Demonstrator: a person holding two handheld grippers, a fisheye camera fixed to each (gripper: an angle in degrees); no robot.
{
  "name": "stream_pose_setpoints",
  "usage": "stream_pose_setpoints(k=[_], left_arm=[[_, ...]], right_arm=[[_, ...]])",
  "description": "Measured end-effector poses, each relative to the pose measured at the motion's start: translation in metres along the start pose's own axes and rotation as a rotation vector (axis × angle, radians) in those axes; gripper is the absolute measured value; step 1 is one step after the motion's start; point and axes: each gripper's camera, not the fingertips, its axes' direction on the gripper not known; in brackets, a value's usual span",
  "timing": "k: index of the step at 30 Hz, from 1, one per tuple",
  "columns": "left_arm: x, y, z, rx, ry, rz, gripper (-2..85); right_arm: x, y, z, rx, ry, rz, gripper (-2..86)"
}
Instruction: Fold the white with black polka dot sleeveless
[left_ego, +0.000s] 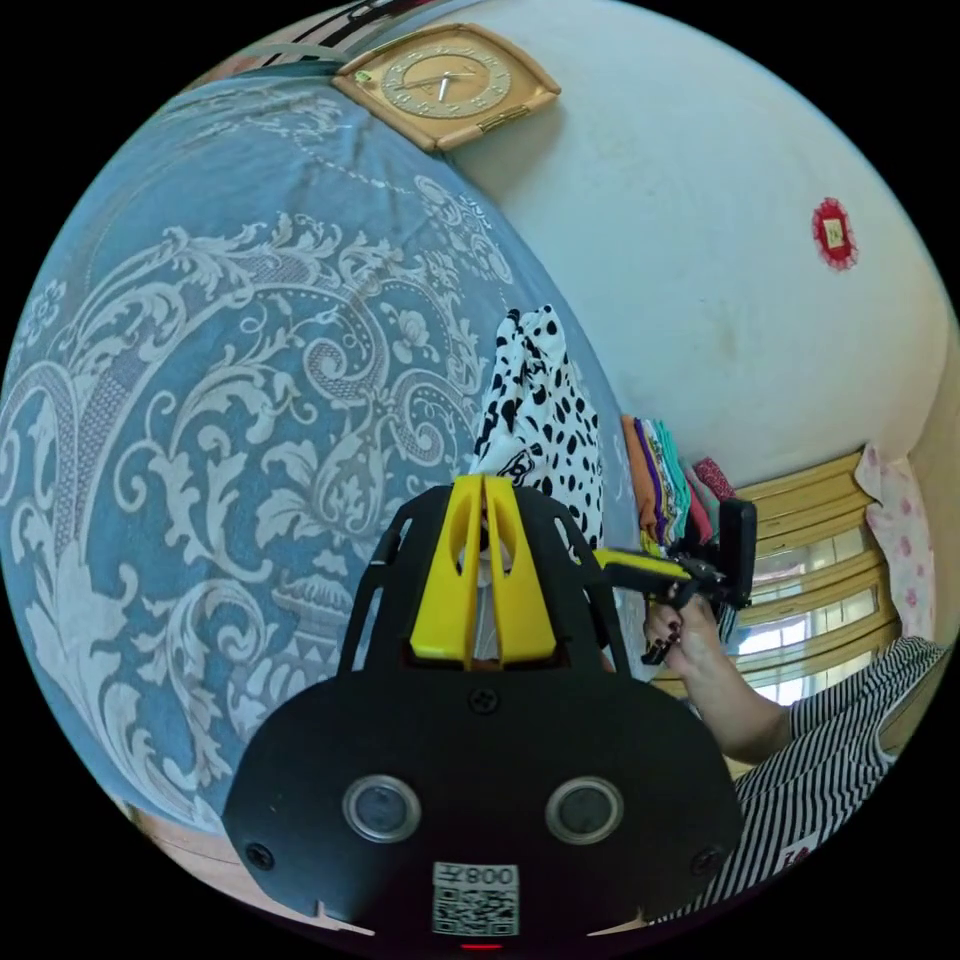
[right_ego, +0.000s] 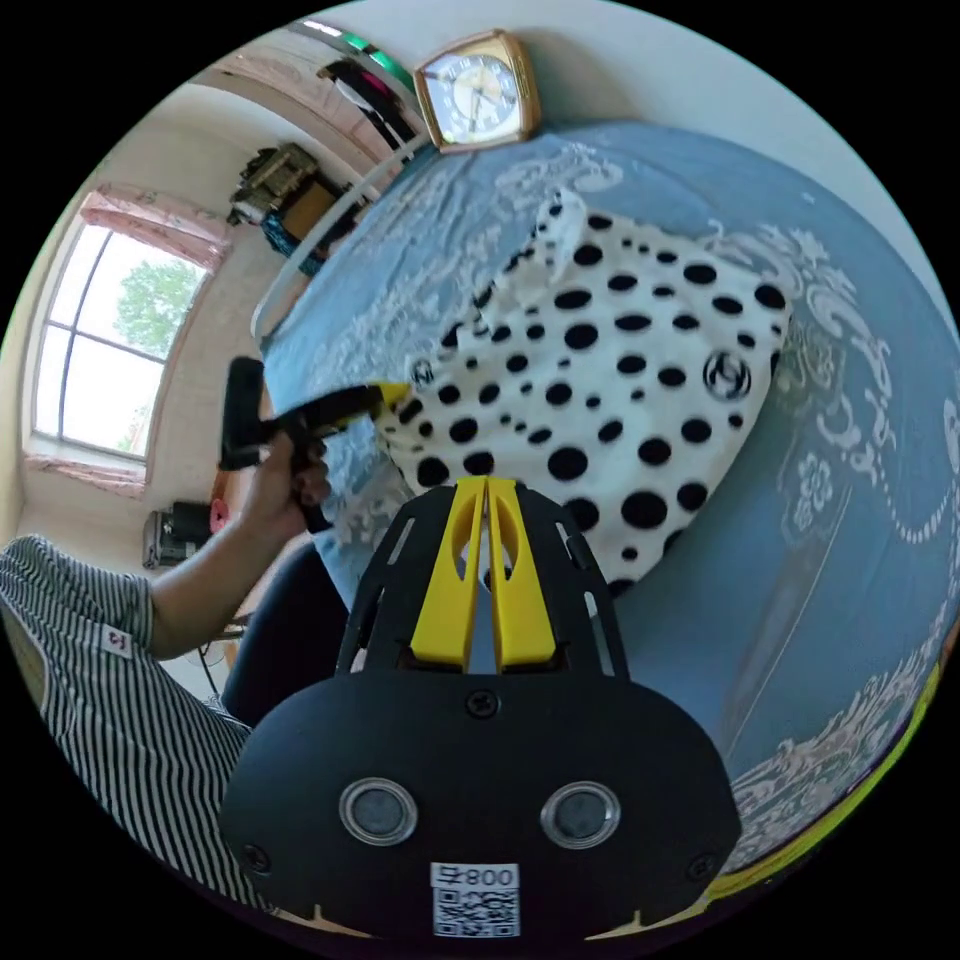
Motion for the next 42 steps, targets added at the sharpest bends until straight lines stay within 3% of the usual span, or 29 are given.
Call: stream_pose_setpoints(k=[4, 8, 13, 16, 22, 34, 42], left_arm=[[0.044, -0.013, -0.009, 0.0, -0.053, 0.086, 0.1], [0.066, -0.033, 0.009, -0.117, -0.115, 0.123, 0.2], [0.096, -0.043, -0.019, -0.026, -0.111, 0.113, 0.2], [0.097, -0.043, -0.001, -0.15, -0.148, 0.053, 0.3], [0.153, -0.044, -0.018, -0.048, -0.064, 0.103, 1.2], [0.33, -0.046, 0.102, -0.3, 0.119, 0.351, 5.7], [0.446, -0.035, 0.158, -0.4, -0.01, 0.615, 7.3]], right_arm=[[0.016, 0.037, -0.001, 0.023, -0.064, 0.052, 0.1], [0.02, 0.054, -0.016, 0.023, -0.068, 0.059, 0.1], [0.032, 0.107, -0.051, 0.075, -0.048, 0.083, 0.1], [0.057, 0.137, -0.047, 0.049, -0.124, 0.152, 0.1], [0.09, 0.199, -0.09, 0.177, -0.262, 0.226, 0.1], [0.156, 0.306, -0.105, 0.24, -0.448, 0.406, 2.9], [0.177, 0.34, -0.099, 0.244, -0.567, 0.451, 6.1]])
